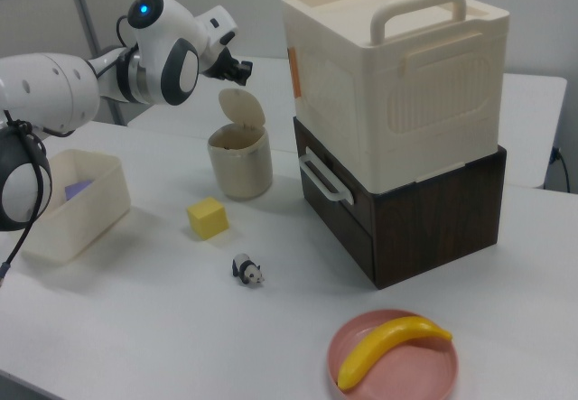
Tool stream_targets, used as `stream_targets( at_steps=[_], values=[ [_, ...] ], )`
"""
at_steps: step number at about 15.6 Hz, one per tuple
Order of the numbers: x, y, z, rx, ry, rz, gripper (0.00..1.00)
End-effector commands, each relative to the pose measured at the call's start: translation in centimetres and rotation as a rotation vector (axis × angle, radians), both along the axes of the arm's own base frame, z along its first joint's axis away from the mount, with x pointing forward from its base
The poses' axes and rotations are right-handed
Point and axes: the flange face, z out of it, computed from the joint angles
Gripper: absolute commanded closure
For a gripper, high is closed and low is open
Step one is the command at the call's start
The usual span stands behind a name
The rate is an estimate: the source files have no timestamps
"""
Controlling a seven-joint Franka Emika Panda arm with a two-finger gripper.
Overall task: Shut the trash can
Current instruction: 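Push the raised lid forward and down with the gripper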
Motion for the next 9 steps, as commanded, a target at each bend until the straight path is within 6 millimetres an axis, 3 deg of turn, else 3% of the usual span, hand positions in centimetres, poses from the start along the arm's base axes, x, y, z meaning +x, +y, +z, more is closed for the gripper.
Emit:
stream_targets(
  at_steps=[1,5,9],
  values=[
    [0.4,0.6,-1.3,-0.036,-0.004,0.023,1.0],
    [0.2,0.4,-1.7,-0.05,0.005,0.029,1.0],
    [-2.6,0.6,-1.4,-0.095,0.042,0.055,1.0]
  ],
)
